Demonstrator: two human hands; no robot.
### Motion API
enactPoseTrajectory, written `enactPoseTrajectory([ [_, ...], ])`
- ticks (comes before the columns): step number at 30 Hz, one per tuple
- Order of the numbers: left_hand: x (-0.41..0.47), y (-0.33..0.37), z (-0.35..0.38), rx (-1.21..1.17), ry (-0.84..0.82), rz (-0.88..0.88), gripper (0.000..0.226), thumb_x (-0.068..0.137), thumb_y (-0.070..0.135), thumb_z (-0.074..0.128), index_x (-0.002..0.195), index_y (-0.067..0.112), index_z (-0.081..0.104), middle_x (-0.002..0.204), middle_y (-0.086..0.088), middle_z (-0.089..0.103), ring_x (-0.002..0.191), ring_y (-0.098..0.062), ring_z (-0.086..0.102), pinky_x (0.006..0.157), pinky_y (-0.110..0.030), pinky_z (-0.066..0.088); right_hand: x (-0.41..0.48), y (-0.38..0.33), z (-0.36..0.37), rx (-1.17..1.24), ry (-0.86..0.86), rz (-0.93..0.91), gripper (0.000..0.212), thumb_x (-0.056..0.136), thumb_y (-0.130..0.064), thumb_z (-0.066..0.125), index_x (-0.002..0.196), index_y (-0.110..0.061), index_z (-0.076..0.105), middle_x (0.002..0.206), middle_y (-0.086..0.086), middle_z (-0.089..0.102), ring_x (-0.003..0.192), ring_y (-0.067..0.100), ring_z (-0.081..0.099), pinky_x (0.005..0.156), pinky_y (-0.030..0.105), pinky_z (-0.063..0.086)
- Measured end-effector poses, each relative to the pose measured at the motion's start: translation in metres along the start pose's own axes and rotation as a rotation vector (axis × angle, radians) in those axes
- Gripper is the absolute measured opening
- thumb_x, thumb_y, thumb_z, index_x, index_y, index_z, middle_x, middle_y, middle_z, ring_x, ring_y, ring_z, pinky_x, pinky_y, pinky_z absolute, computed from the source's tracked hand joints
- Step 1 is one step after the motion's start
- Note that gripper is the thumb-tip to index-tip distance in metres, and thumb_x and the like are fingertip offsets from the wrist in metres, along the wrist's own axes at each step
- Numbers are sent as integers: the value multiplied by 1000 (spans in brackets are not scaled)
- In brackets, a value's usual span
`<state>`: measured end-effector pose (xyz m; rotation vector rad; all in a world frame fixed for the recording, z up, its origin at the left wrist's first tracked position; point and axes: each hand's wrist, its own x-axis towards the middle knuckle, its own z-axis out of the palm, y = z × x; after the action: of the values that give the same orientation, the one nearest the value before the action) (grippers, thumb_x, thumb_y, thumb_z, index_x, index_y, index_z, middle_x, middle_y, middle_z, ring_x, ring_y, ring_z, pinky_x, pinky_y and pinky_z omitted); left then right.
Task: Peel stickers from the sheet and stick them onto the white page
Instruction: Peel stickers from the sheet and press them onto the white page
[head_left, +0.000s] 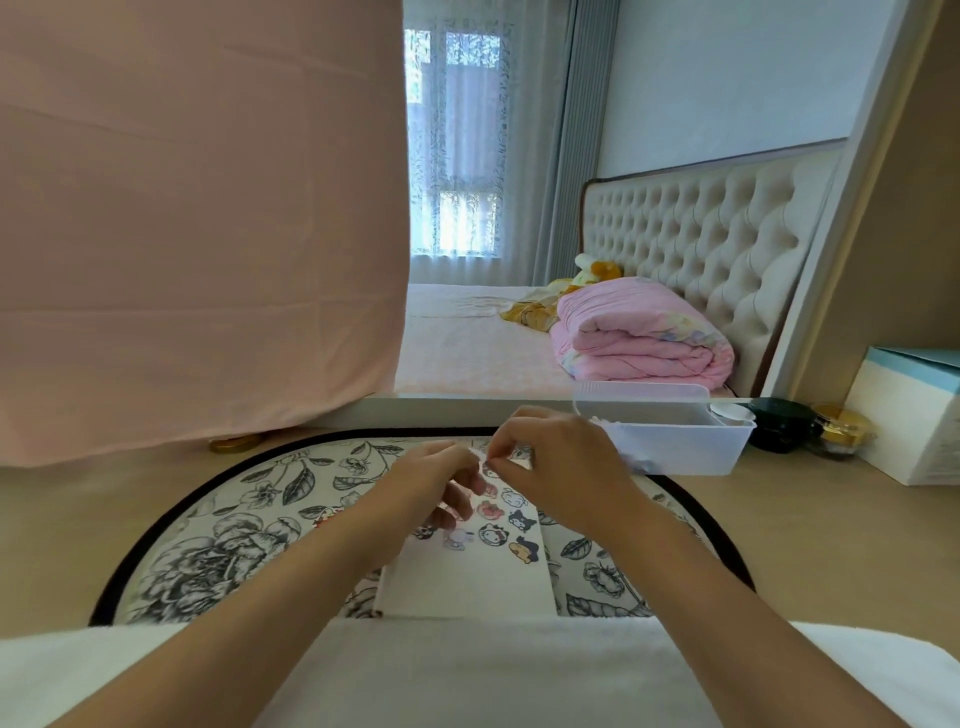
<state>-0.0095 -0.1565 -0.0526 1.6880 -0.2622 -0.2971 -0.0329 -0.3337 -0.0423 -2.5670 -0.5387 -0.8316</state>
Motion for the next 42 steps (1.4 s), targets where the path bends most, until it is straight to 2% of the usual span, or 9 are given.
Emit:
enactPoseTrajectory([
  [7, -26, -3, -23, -254, 30, -50, 31, 105, 32, 42, 105, 8, 60, 81, -11, 70, 61, -24, 60, 56, -30, 47, 5, -39, 9, 516, -77, 422, 13, 86, -25, 77, 75, -29, 71, 74, -11, 69, 54, 1, 57, 55, 20, 46],
  [10, -43, -10, -34, -93, 102, 61, 23, 102, 27, 51, 100, 9, 67, 86, -8, 74, 65, -19, 64, 59, -31, 48, -1, -52, 6, 831, -155, 650, 6, 90, -21, 75, 87, -15, 74, 78, 0, 71, 50, 12, 56, 43, 21, 38],
  [14, -54, -17, -44, 29, 140, 140, 13, 98, 17, 60, 91, 12, 69, 80, -1, 75, 65, -15, 64, 56, -26, 46, -9, -62, 13, 940, -266, 742, 18, 90, -26, 74, 99, -10, 76, 80, 0, 74, 53, 12, 56, 47, 23, 36],
  [20, -59, -28, -52, 295, 202, 258, 13, 95, 21, 65, 82, 19, 67, 78, 1, 72, 63, -11, 60, 61, -25, 51, -12, -72, 19, 692, -217, 659, 13, 87, -28, 77, 89, -16, 77, 85, 5, 75, 52, 8, 58, 49, 21, 43],
  [24, -56, -33, -55, 446, 214, 316, 12, 95, 27, 64, 83, 27, 66, 76, 5, 70, 57, -2, 51, 64, -29, 49, -9, -71, 21, 359, -131, 514, 22, 77, -41, 84, 95, -34, 73, 85, -14, 73, 65, 1, 63, 65, 28, 55],
  [32, -54, -22, -55, 599, 234, 356, 14, 95, 36, 61, 83, 33, 68, 74, 18, 70, 63, -5, 60, 66, -30, 53, 5, -66, 9, 355, -205, 425, 6, 82, -29, 82, 77, -29, 78, 77, -9, 74, 59, 6, 64, 66, 40, 62],
  [36, -51, -24, -54, 478, 233, 322, 15, 97, 32, 61, 89, 30, 74, 79, 14, 75, 48, -2, 52, 56, -18, 46, 1, -64, 11, 390, -208, 471, 10, 85, -26, 80, 76, -26, 77, 70, -2, 72, 53, 7, 59, 49, 27, 53],
  [39, -51, -37, -56, 560, 193, 296, 34, 95, 36, 64, 128, 30, 62, 107, 19, 70, 95, 6, 62, 92, -26, 52, -5, -60, 17, 444, -234, 570, 12, 88, -25, 77, 80, -16, 77, 60, -4, 65, 43, 4, 53, 41, 18, 41],
  [42, -51, -53, -65, 840, 63, 318, 60, 92, 48, 63, 147, 35, 43, 145, 18, 45, 137, -3, 34, 115, -33, 33, -13, -59, 25, 514, -336, 704, 22, 86, -30, 78, 88, -8, 77, 61, -9, 66, 40, 6, 47, 38, 15, 35],
])
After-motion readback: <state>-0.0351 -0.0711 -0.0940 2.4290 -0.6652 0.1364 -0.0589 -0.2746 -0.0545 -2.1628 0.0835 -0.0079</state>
